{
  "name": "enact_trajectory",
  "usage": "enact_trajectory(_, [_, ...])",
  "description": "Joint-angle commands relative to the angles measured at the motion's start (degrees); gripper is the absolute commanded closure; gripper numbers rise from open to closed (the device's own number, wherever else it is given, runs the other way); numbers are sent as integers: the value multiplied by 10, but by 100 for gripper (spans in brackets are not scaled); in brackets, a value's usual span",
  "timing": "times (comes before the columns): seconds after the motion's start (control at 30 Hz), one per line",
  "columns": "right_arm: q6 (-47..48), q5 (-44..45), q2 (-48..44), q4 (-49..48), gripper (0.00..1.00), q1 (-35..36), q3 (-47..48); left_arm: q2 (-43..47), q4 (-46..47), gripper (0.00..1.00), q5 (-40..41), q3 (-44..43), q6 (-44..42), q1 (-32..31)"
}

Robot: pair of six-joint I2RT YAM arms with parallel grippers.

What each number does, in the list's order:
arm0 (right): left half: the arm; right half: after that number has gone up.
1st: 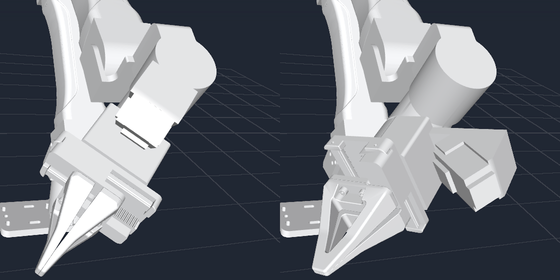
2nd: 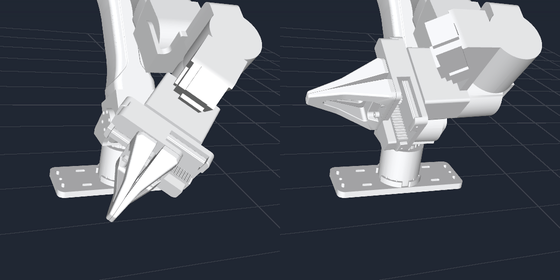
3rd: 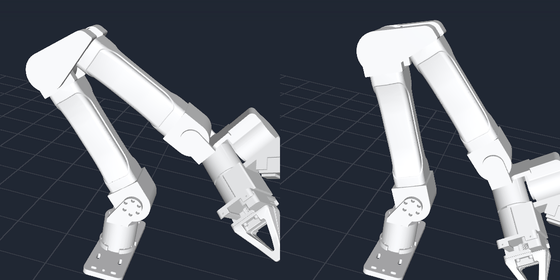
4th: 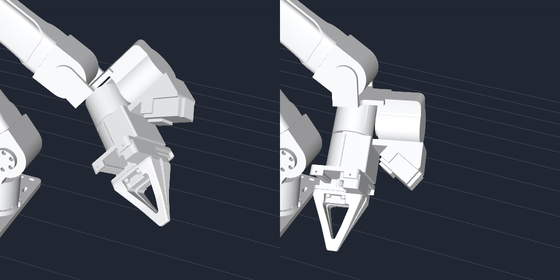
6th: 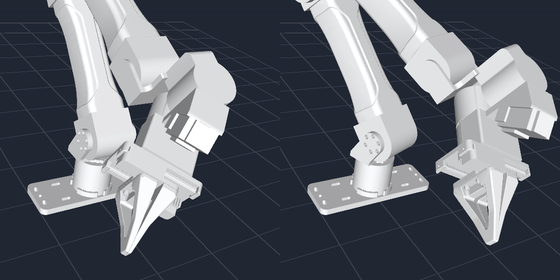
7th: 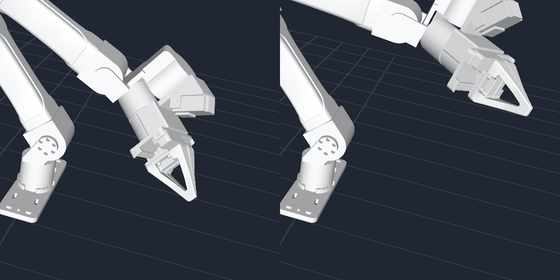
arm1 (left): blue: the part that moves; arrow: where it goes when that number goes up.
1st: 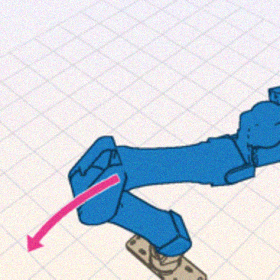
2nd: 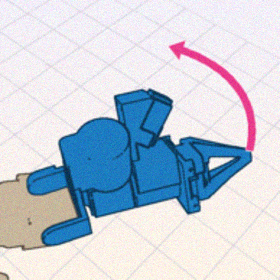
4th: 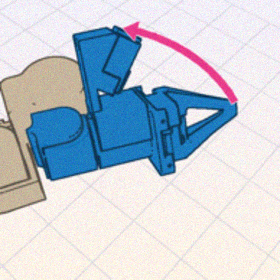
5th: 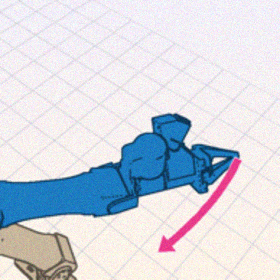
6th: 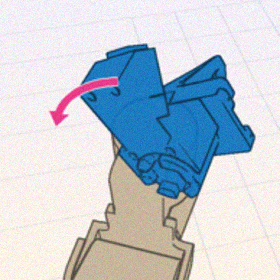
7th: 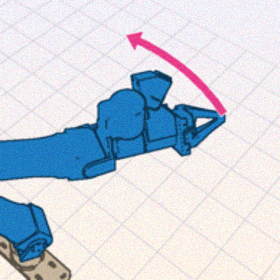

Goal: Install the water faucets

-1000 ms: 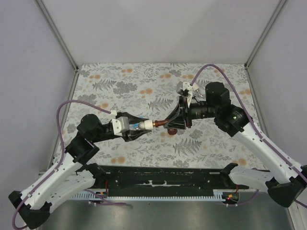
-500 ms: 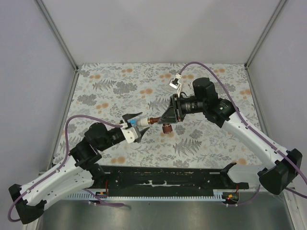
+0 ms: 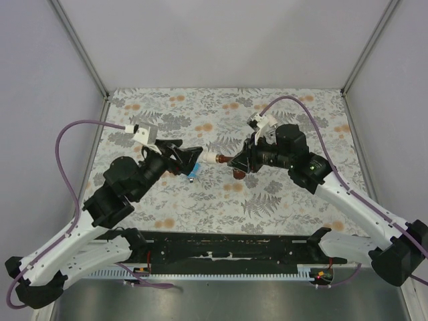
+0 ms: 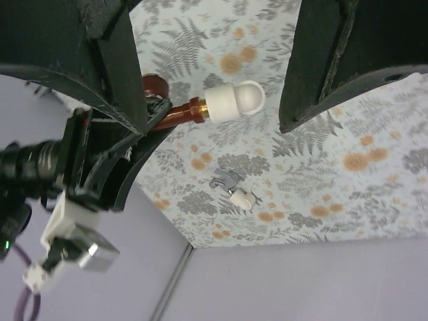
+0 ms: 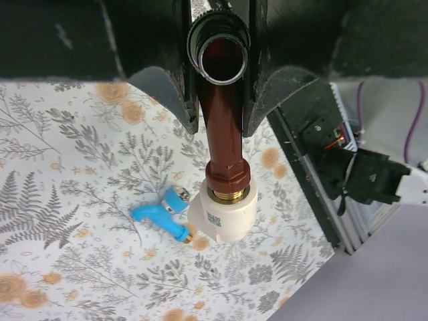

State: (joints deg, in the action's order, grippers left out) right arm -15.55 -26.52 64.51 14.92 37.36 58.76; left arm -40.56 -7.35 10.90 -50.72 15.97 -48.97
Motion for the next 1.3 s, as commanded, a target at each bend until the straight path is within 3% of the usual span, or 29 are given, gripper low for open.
enact_trajectory(0.0, [34,48,-29,-145,100,1,-40,-11,-51,17,98,-24,270,18])
enact_trajectory(0.23, [39,23,-40,-257,100,2,-90,-69,-63,16,70,-26,422,55])
enact_trajectory(0.43, [55,15,-40,-277,100,6,-102,-125,-100,12,-8,-44,502,99])
enact_trajectory(0.93, [93,31,-26,-270,100,29,-106,-167,-13,14,-101,3,577,120])
enact_trajectory(1.27, [93,31,-25,-270,100,43,-106,-168,62,30,-126,46,602,120])
